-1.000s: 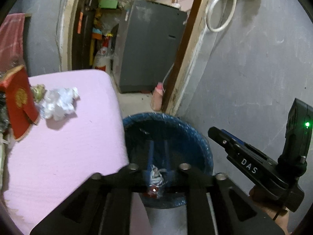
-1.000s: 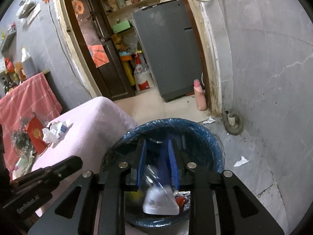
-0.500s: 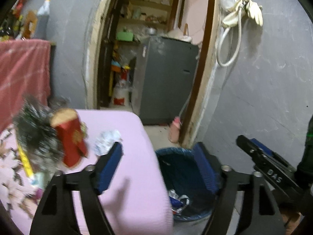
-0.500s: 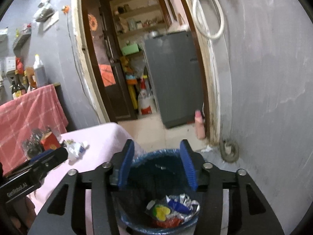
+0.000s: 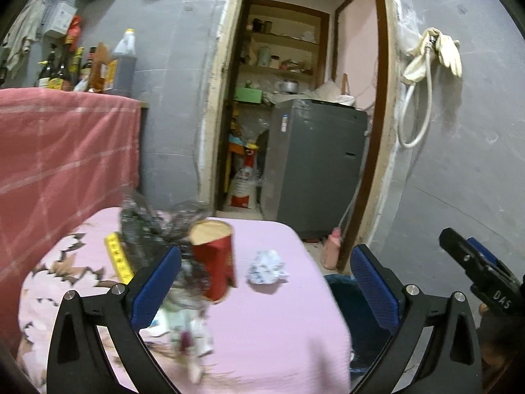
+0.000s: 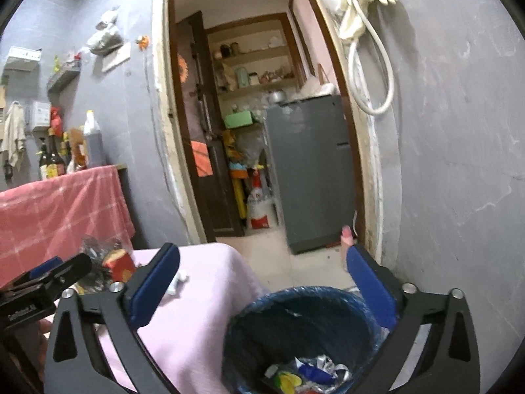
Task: Collect trash
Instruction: 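Move both tools back to the table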
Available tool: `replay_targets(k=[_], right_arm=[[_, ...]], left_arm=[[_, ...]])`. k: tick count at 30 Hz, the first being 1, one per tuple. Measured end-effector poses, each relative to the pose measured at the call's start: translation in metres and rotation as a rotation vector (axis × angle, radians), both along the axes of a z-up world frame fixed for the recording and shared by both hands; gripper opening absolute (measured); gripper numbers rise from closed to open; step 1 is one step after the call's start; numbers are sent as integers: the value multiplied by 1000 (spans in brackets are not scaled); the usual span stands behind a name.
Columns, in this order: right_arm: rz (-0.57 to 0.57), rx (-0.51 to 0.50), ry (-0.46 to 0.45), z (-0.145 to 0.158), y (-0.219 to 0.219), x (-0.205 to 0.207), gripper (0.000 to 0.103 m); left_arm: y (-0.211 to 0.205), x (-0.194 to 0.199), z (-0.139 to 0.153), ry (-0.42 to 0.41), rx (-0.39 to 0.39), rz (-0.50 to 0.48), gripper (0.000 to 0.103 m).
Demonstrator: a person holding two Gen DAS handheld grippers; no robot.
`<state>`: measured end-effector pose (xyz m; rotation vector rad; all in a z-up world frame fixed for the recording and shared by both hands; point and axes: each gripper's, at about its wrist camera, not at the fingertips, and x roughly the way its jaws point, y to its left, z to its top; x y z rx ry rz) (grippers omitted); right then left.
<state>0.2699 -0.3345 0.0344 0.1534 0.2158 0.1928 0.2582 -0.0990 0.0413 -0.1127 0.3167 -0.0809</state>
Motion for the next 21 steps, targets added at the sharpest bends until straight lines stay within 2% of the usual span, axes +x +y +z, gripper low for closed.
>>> replay_targets(k=[11, 15, 21], right_arm=[[84, -37, -31, 6, 48, -11, 103], [114, -47, -17, 3, 66, -9, 103], [158, -72, 11, -4, 91, -5, 103]], left_arm=[[55, -27, -2, 7, 58, 133, 101], [77, -35, -6, 30, 86, 169, 101], [112, -40, -20, 93, 70, 188, 101]])
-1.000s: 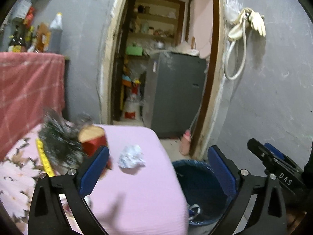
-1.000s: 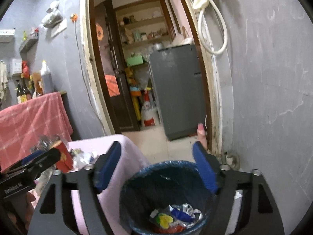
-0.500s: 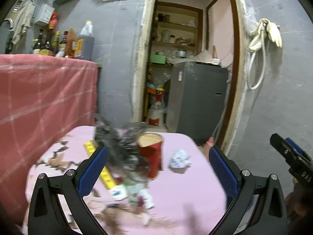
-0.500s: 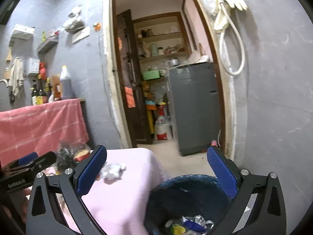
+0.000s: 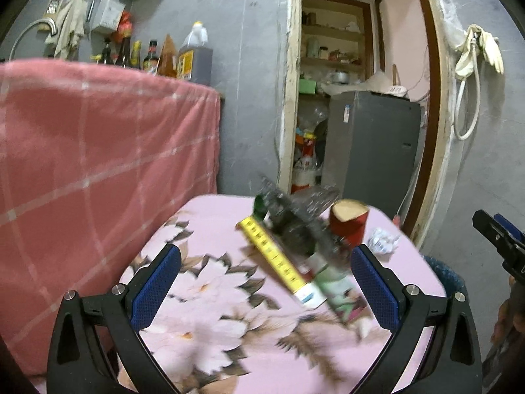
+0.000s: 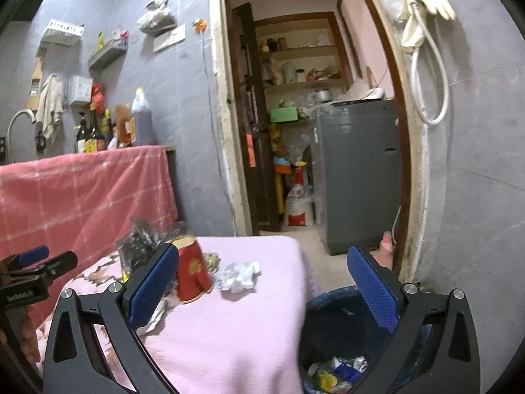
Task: Collect trash
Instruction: 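Move both tools back to the table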
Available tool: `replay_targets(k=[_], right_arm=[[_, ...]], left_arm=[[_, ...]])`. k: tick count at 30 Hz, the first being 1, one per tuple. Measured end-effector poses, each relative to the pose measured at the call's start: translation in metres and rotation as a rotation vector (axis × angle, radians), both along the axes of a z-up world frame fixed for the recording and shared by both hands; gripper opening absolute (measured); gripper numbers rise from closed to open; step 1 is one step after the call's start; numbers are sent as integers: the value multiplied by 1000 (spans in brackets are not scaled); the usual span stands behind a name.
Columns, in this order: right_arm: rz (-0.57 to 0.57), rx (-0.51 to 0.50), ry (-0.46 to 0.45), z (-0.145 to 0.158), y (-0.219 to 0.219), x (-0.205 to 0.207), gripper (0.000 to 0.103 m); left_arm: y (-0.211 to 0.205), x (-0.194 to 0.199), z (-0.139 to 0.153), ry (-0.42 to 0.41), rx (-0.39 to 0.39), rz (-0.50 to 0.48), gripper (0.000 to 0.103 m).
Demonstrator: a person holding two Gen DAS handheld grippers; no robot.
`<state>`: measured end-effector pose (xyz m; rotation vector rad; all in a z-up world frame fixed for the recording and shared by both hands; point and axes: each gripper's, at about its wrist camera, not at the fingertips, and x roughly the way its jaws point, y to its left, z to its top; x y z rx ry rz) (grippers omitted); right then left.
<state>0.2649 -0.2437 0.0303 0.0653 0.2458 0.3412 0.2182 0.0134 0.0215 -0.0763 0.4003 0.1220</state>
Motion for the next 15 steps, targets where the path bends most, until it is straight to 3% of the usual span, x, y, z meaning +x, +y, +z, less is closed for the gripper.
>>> replay_targets(k=[15], right_arm=[[23, -67, 135, -22, 37, 32, 103]], left_arm=[[30, 41, -27, 189, -74, 38, 101]])
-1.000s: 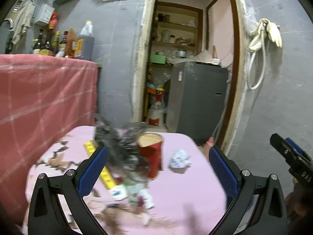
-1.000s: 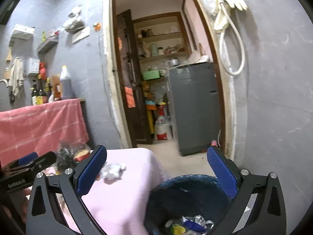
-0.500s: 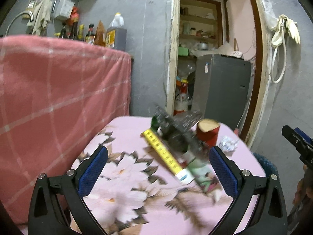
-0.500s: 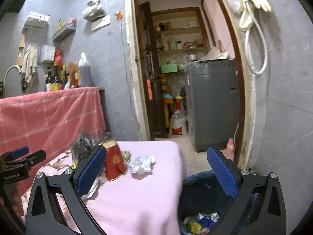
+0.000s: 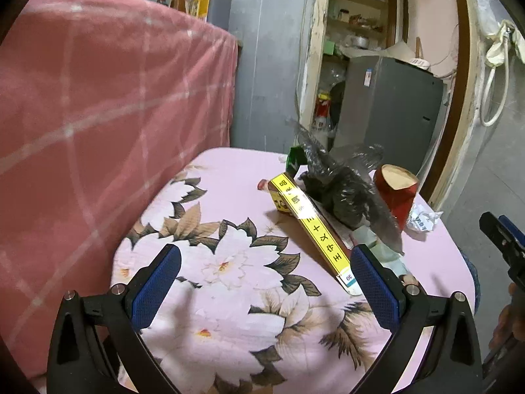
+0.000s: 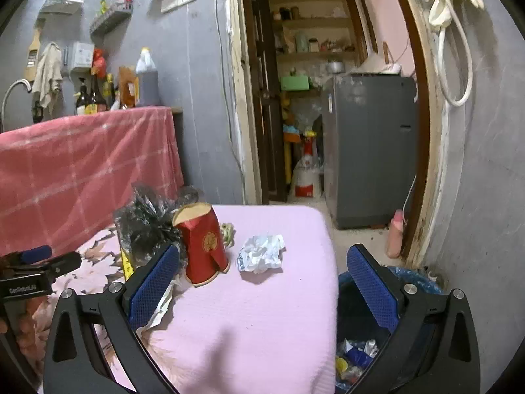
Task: Collect trash
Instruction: 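Move both tools back to the table, then reach the left tool toward the tape measure while the right tool grasps the crumpled paper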
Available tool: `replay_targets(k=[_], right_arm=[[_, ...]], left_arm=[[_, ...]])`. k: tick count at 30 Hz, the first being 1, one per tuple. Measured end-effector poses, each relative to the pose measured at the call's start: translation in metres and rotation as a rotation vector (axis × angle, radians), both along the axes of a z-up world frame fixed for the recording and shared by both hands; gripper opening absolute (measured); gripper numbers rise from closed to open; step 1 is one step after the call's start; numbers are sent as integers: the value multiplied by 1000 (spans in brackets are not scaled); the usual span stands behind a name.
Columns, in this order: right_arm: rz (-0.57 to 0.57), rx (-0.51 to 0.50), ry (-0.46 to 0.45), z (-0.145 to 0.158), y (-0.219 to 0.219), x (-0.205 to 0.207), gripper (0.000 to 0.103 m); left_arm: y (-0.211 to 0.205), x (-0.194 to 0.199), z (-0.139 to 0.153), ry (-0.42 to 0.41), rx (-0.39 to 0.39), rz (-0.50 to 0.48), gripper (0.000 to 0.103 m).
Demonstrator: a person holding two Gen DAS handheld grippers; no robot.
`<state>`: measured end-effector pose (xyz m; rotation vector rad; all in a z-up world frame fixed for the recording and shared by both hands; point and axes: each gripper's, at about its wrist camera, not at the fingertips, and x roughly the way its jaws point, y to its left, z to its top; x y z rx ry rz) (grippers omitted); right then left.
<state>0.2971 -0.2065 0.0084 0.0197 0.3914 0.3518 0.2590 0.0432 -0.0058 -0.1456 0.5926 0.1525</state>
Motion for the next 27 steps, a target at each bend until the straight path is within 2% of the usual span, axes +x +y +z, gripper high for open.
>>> replay_targets(k=[8, 12, 17, 19, 25, 27], right_arm=[[-5, 0, 94, -10, 9, 35, 103], [-6, -19, 147, -18, 16, 54, 96], [10, -58, 204, -28, 24, 72, 85], [17, -70, 226, -32, 25, 77, 81], [39, -104, 277, -41, 32, 87, 74], [42, -110, 287, -42, 33, 88, 71]], left_arm=[[-1, 33, -10, 71, -22, -17, 101], [0, 48, -15, 122, -46, -34, 101], [4, 58, -17, 142, -72, -54, 100], [4, 61, -18, 146, -84, -62, 94], [2, 68, -18, 161, -138, -109, 69], [0, 68, -16, 162, -153, -124, 58]])
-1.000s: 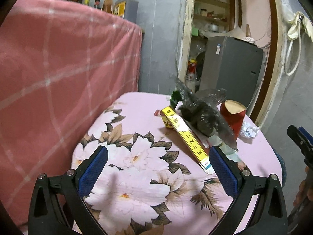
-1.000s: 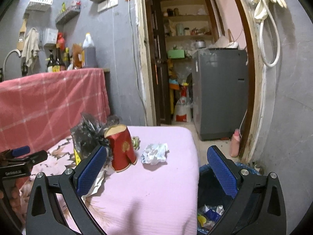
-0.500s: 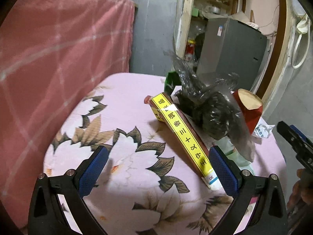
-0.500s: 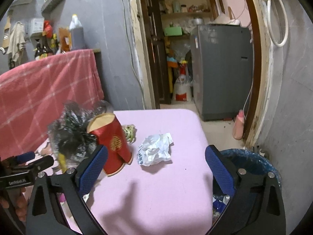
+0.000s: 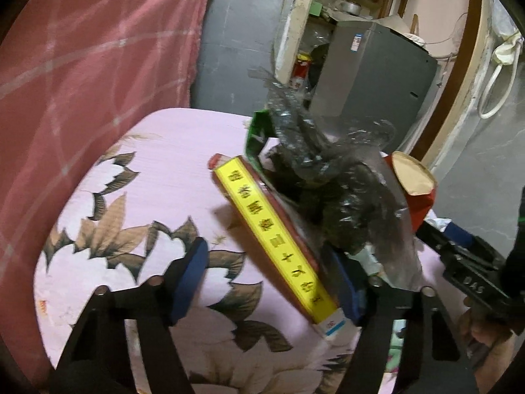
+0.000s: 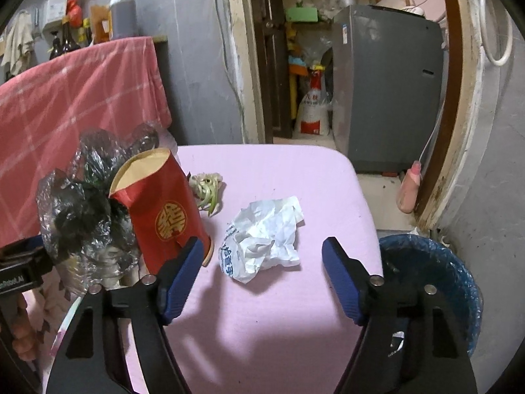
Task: Collect trash
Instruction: 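Reach the left tool toward the tape measure while the right tool grasps the crumpled paper, then grasp the yellow spice box with the left tool while the right tool lifts the white paper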
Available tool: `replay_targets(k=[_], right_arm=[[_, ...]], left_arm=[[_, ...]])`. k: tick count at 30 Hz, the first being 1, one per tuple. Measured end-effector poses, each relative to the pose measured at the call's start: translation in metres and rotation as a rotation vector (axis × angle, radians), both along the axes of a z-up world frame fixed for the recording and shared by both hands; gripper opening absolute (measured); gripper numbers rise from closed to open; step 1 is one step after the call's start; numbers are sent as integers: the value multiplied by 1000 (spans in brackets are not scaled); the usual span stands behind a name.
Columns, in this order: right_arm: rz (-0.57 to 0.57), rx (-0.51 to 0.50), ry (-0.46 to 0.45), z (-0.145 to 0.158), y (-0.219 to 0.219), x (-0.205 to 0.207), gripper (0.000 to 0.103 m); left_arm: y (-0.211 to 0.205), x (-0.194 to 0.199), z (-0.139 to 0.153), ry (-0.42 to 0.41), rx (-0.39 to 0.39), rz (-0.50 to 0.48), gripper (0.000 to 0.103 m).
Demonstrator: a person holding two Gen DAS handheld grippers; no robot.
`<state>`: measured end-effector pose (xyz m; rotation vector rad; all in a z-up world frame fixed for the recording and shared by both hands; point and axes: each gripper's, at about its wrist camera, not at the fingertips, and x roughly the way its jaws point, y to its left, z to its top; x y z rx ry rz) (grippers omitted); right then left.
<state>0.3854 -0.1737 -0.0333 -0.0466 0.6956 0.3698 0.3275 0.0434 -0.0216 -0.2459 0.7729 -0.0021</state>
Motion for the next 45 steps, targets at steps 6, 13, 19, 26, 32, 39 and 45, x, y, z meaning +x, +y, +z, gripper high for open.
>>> replay_targets(k=[6, 13, 19, 26, 32, 39, 45], right_arm=[[9, -18, 49, -5, 3, 6, 51], [30, -14, 64, -9, 7, 4, 38], [40, 8, 65, -10, 6, 1, 24], [63, 29, 43, -7, 8, -9, 16], [75, 32, 41, -8, 7, -14, 15], [90, 39, -1, -3, 5, -24, 13], [117, 45, -61, 4, 5, -41, 12]], left_arm=[[-1, -3, 7, -10, -41, -22, 35], [4, -6, 12, -17, -108, -2, 28], [5, -10, 18, -30, -145, 2, 23], [5, -17, 27, -59, -182, -12, 12], [5, -19, 27, -65, -193, -12, 11], [3, -23, 33, -97, -225, -38, 5], [-7, -36, 40, -151, -208, -70, 1]])
